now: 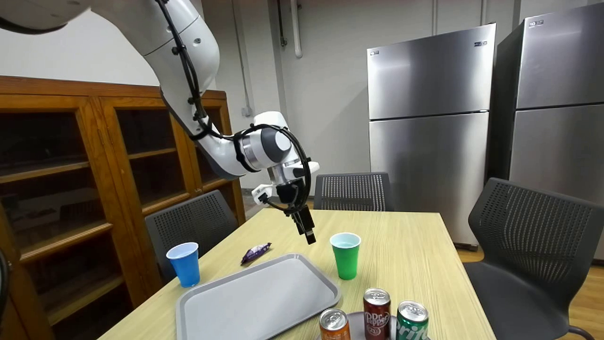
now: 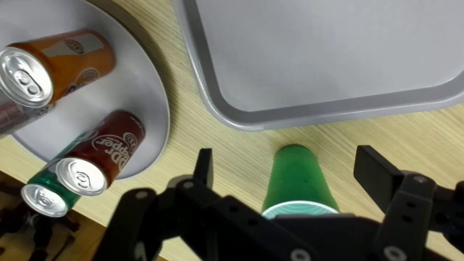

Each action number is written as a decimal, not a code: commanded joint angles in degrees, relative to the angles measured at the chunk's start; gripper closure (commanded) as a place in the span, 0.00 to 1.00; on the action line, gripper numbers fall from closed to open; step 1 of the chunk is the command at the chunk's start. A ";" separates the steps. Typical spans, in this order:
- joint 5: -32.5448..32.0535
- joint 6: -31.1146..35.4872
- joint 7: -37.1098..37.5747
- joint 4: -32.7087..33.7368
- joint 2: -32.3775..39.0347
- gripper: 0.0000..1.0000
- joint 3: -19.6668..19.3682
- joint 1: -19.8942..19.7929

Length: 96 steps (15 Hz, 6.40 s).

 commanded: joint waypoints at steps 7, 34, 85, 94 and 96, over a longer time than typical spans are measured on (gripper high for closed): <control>-3.00 0.47 12.62 -8.04 -4.61 0.00 -2.27 -2.97; -4.48 0.23 27.40 -18.61 -8.07 0.00 -3.26 -10.86; 15.79 21.30 19.33 -24.91 -3.93 0.59 -3.11 -15.97; 13.24 22.04 18.12 -27.77 -8.59 0.62 -5.02 -13.09; 12.33 22.25 17.94 -28.38 -9.96 0.62 -4.91 -12.11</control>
